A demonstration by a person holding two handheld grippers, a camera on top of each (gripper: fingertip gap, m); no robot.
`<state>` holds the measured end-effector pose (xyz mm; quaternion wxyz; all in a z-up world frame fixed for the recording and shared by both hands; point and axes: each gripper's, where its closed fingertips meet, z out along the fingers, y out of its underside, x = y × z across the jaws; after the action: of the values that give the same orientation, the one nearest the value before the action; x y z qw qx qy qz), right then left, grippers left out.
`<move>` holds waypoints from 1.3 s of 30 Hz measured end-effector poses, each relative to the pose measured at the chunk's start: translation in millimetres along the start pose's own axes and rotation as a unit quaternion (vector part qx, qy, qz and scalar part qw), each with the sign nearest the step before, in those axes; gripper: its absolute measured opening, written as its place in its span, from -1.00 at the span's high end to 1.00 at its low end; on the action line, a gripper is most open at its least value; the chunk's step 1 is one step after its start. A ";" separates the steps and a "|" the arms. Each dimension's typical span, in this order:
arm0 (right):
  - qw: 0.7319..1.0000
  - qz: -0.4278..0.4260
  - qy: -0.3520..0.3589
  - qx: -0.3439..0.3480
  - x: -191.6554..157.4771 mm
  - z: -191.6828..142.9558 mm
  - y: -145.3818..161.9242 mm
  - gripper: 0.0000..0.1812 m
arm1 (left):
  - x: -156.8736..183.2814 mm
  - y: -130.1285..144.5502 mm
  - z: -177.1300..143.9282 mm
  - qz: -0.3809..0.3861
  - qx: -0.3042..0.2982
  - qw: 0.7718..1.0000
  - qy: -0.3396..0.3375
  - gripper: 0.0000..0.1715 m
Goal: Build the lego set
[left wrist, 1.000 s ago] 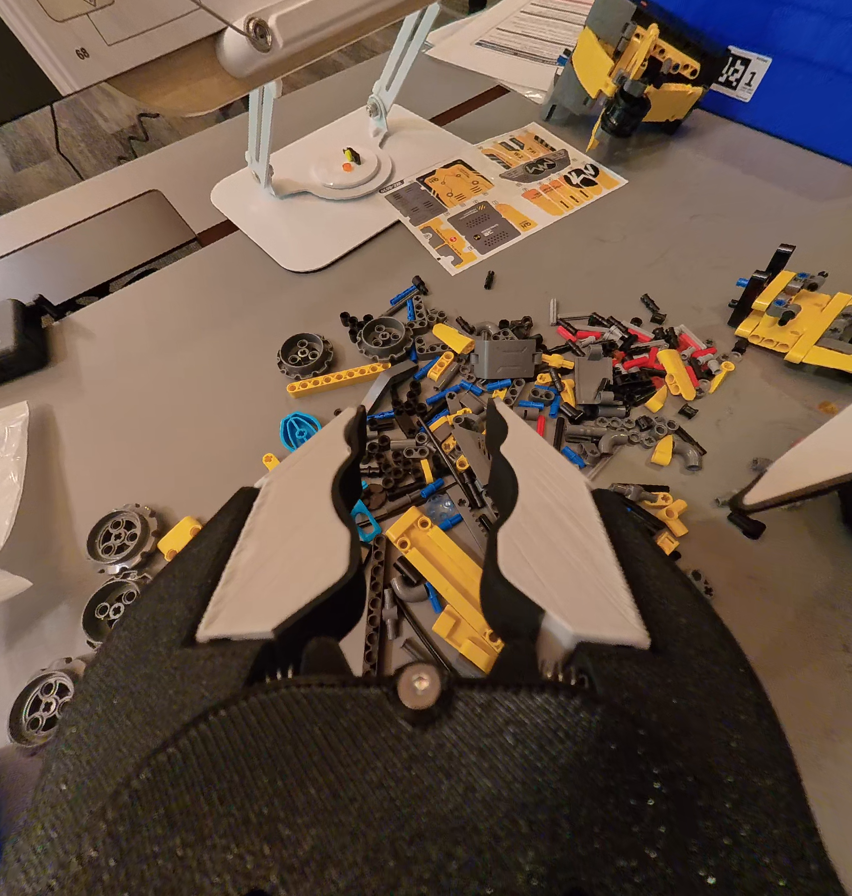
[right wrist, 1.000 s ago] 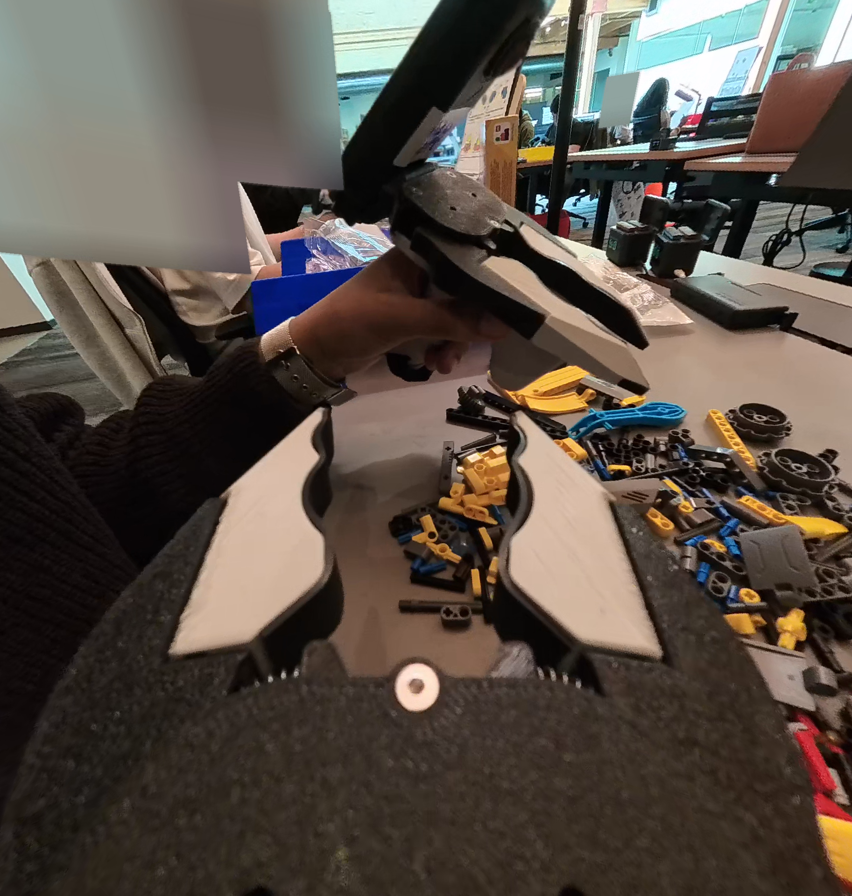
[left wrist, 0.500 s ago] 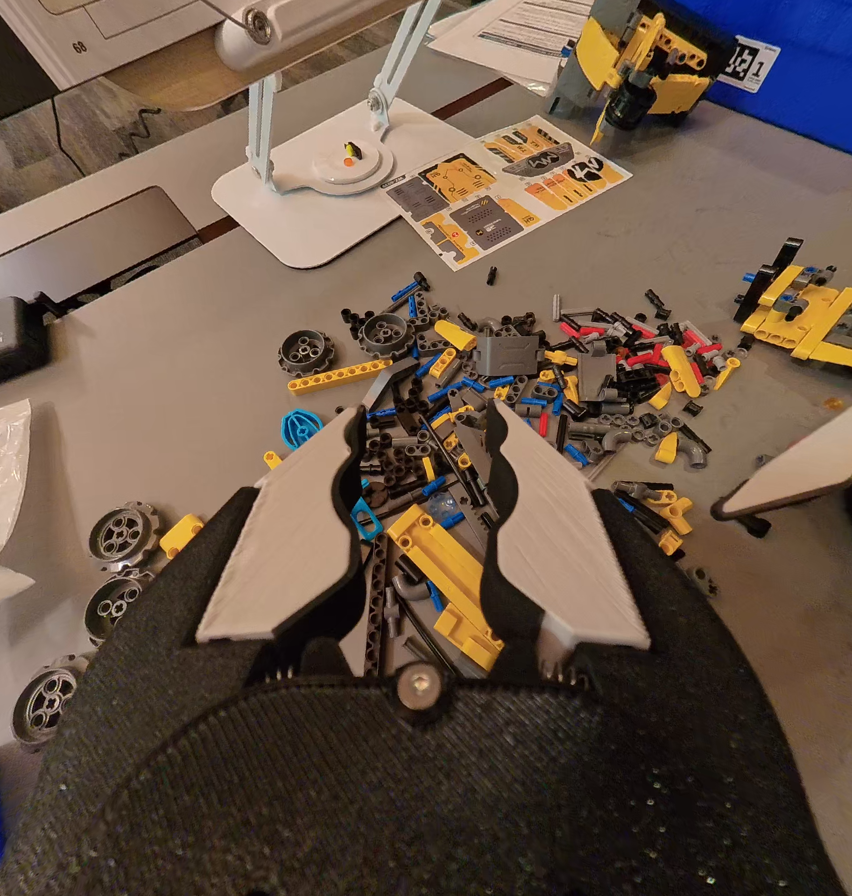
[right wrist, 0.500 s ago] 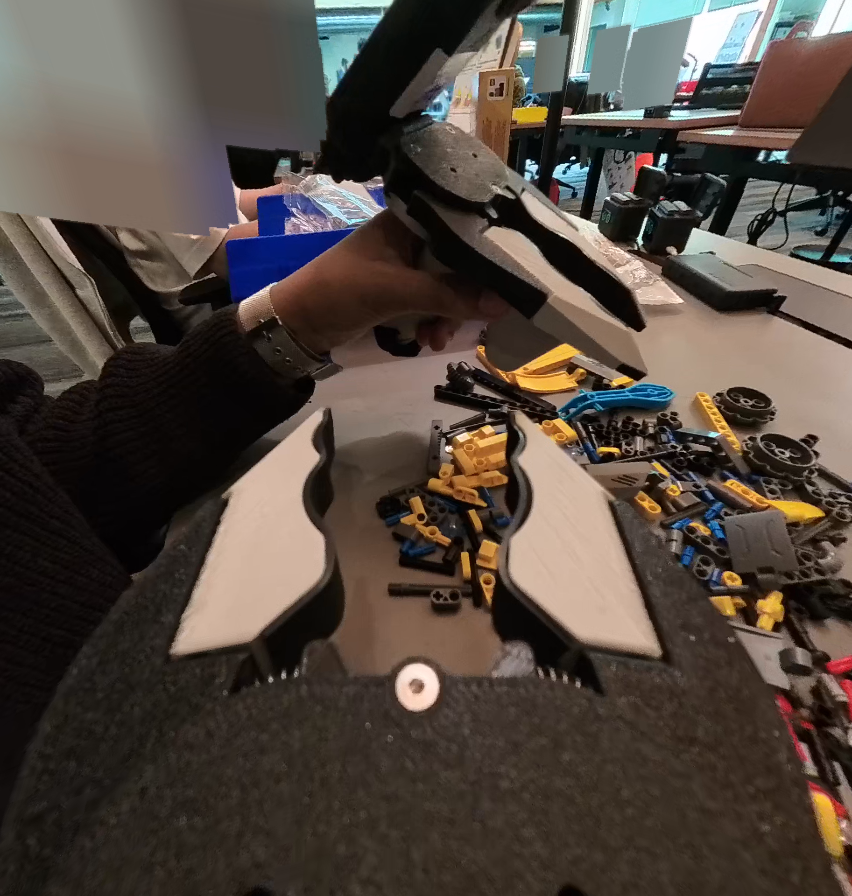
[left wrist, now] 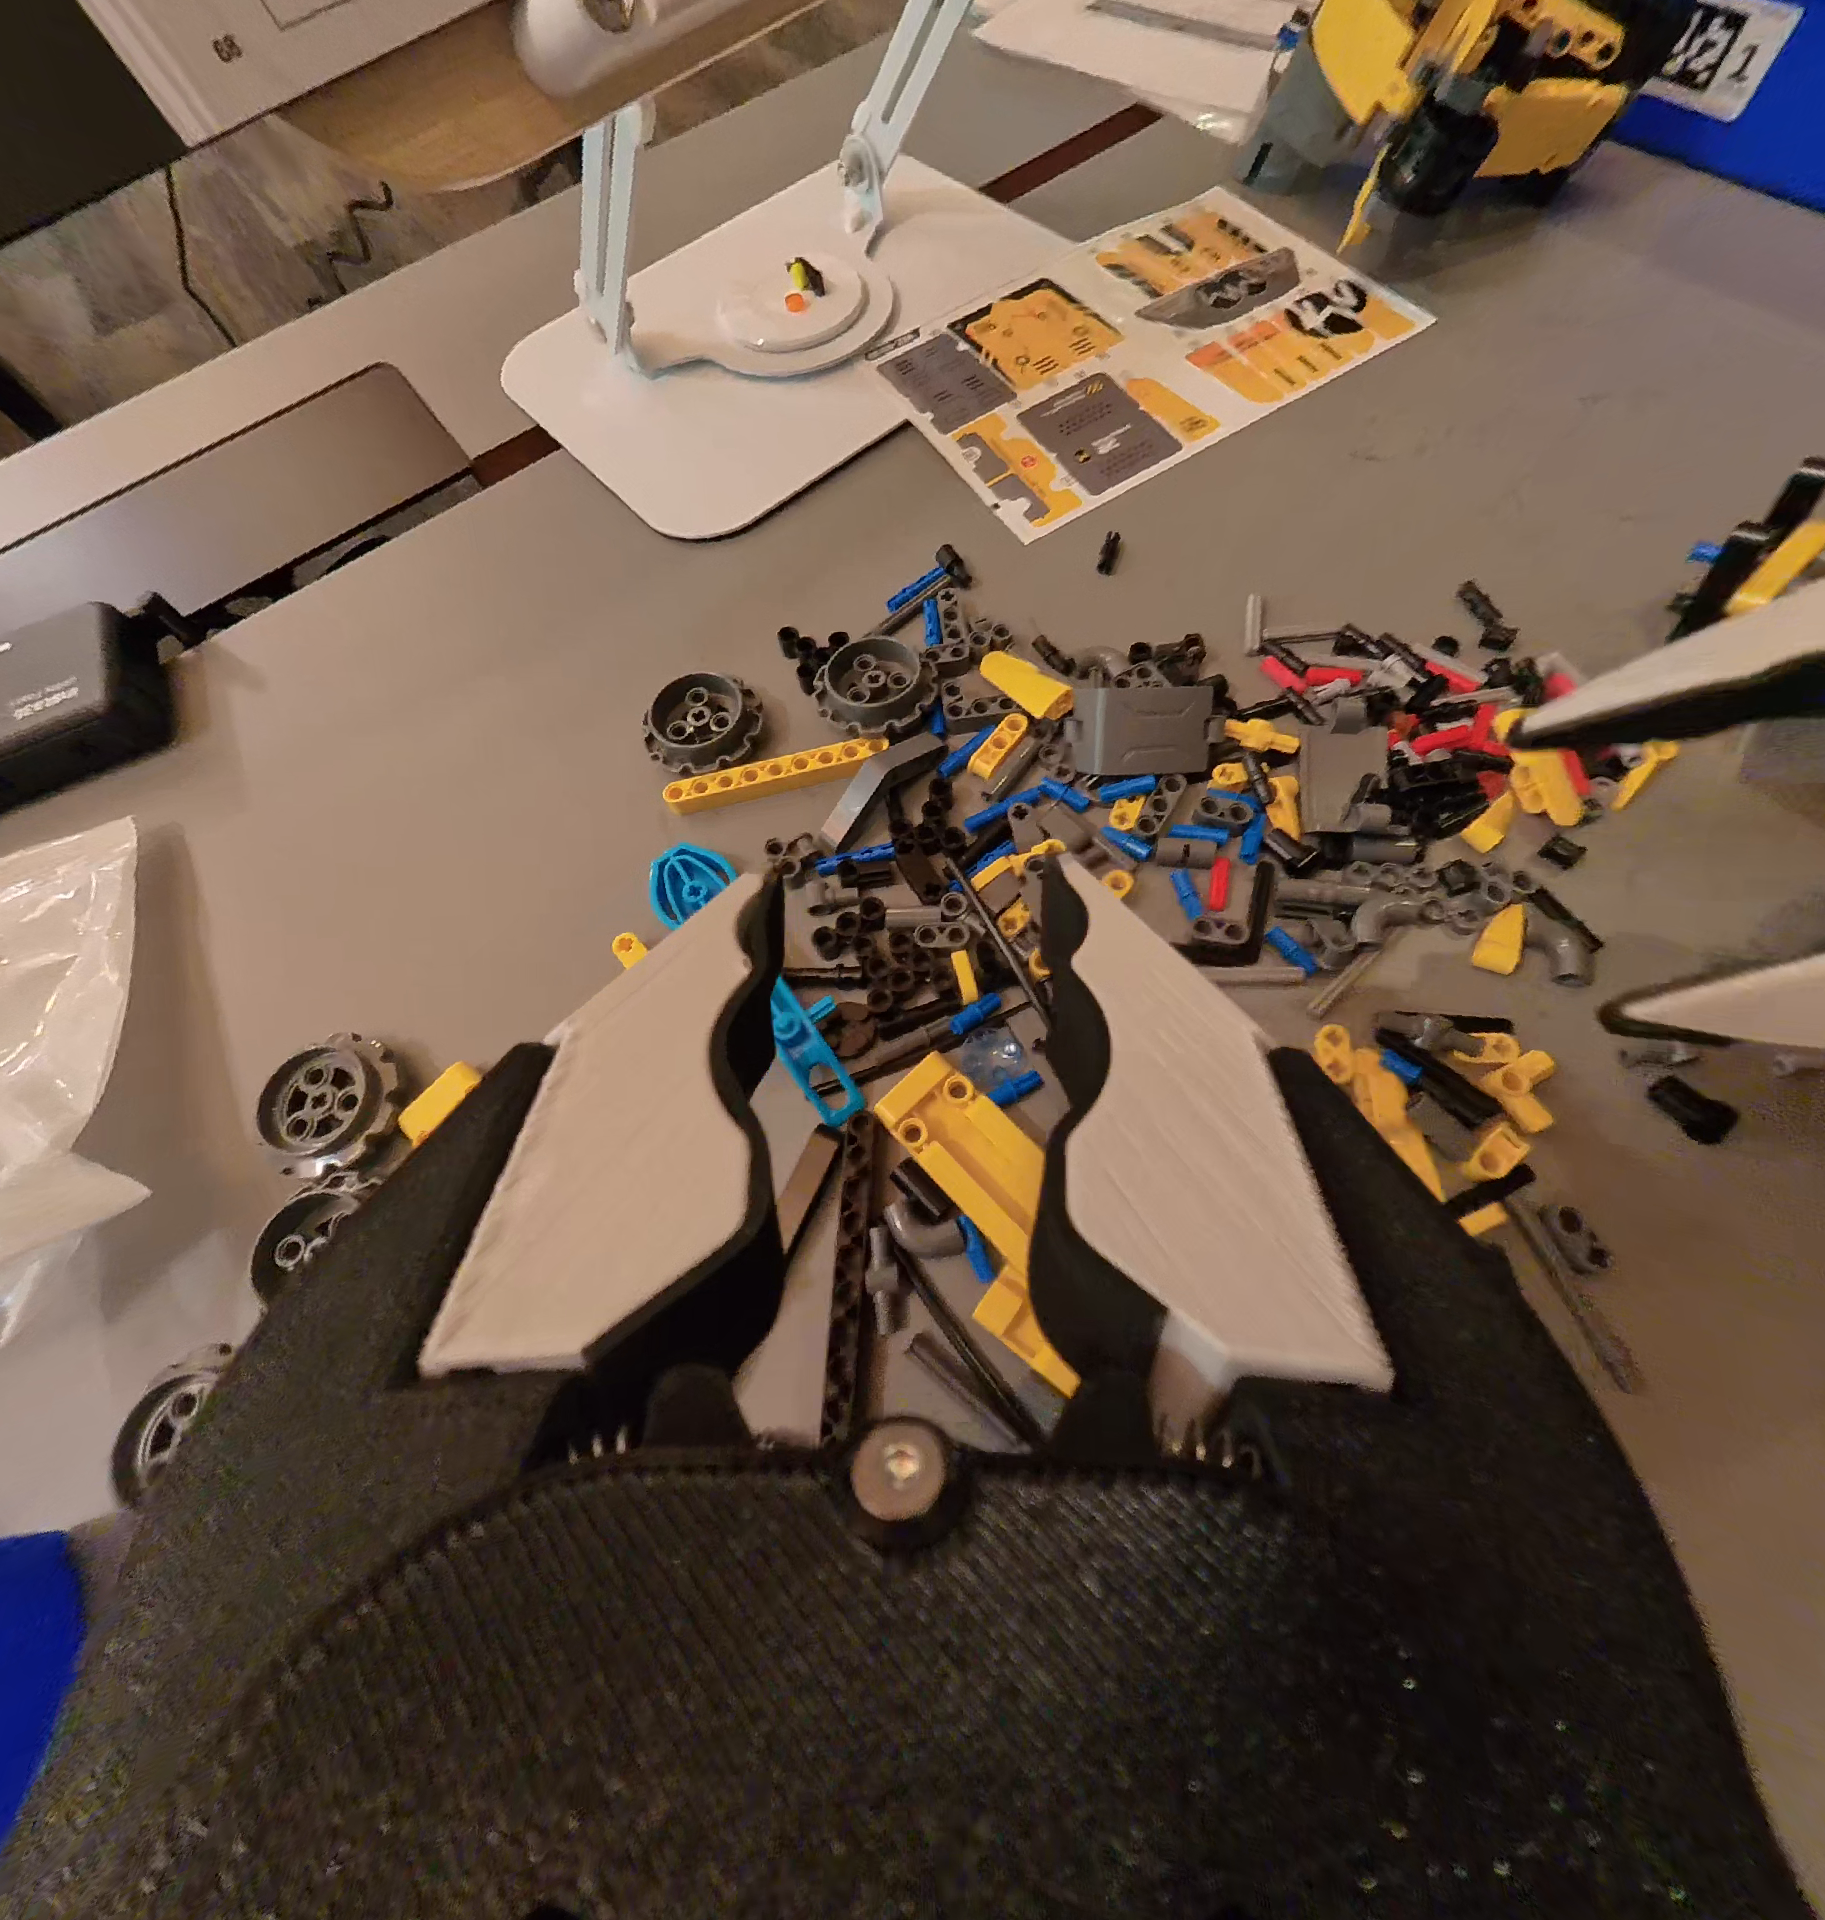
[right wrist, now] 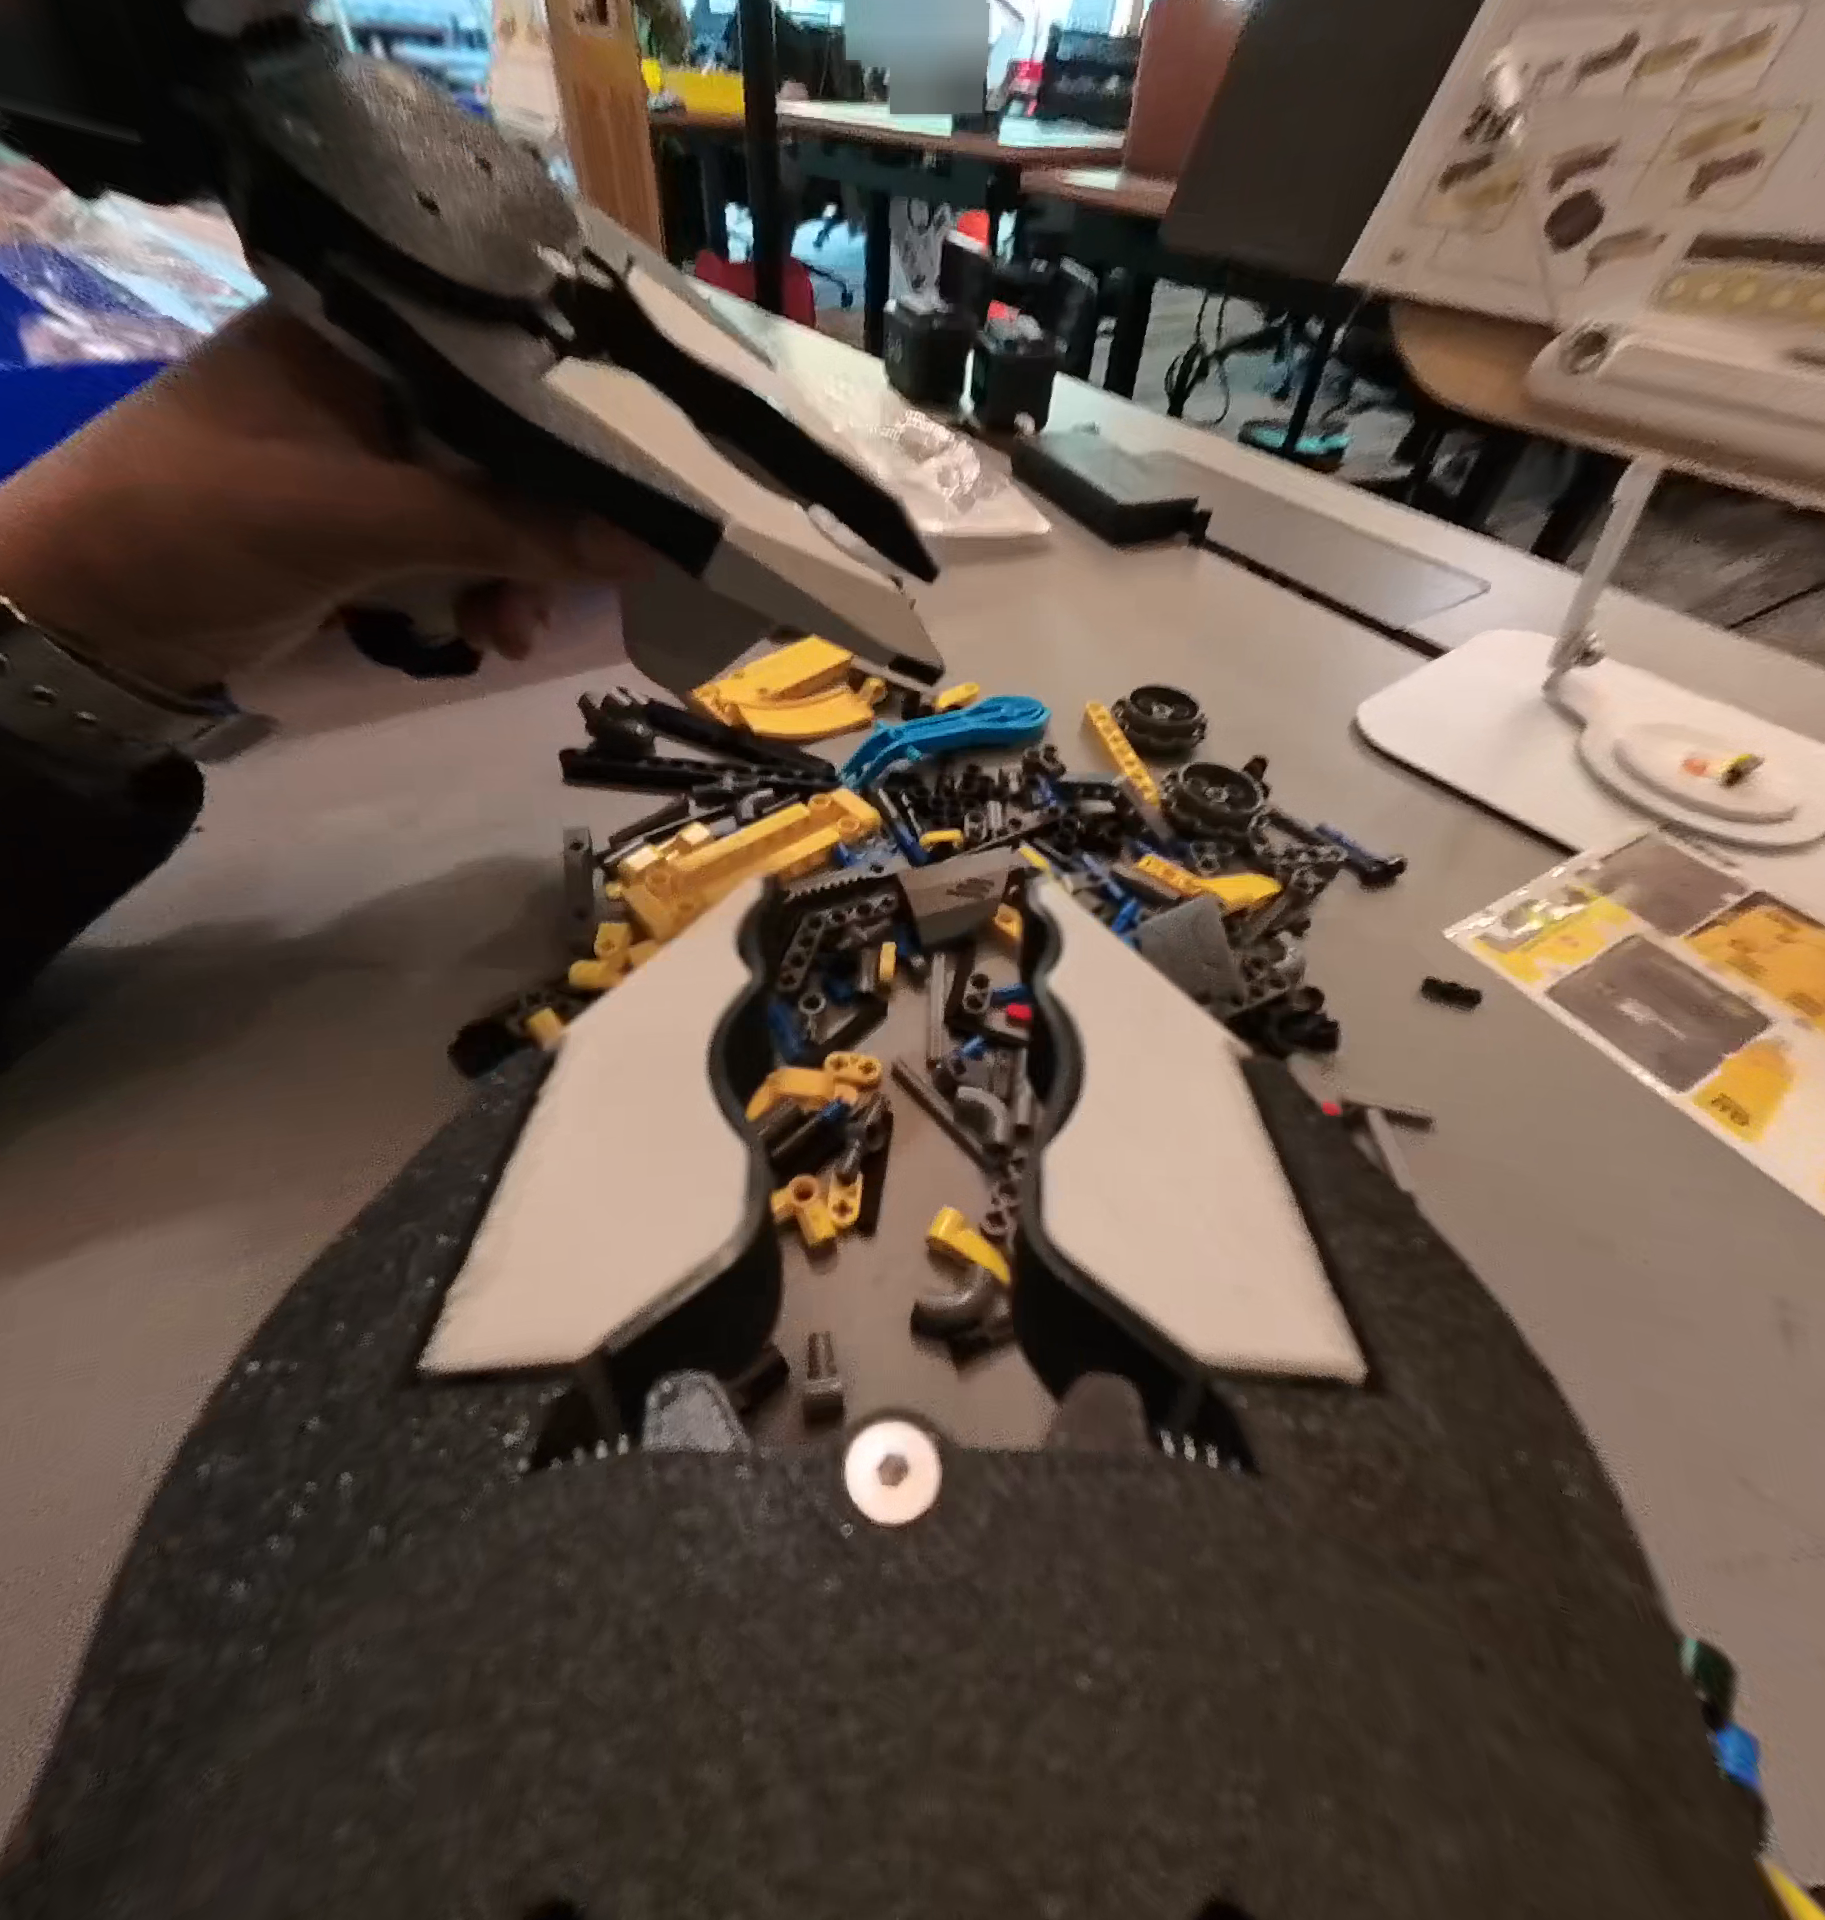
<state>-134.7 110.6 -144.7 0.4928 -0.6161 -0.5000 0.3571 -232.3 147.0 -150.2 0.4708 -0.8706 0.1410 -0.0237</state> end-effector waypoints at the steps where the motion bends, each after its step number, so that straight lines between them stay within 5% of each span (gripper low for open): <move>1: 1.000 0.004 -0.007 -0.011 -1.1 1.5 3.7 0.61 | -1.0 0.5 -0.1 -0.001 -0.001 1.000 -0.001 0.45; 6: 0.999 0.018 0.005 -0.038 6.4 1.9 12.9 1.00 | 0.9 0.7 0.8 0.002 -0.002 1.000 0.001 0.44; 31: 0.997 0.060 -0.021 -0.035 4.5 0.4 12.5 0.81 | 1.6 7.6 4.9 0.011 -0.021 1.000 -0.003 0.43; 34: 0.997 0.065 -0.035 -0.002 1.2 -3.1 1.2 0.76 | 1.3 8.3 5.2 0.011 -0.023 1.000 -0.004 0.43; 39: 0.983 0.073 -0.081 0.147 -9.9 -32.1 -51.4 0.69 | 1.4 8.4 5.1 0.012 -0.023 1.000 -0.005 0.43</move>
<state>-120.8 93.7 -87.4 0.5090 -0.5406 -0.4339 0.5103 -232.0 146.5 -160.1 0.4515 -0.8795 0.1500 -0.0107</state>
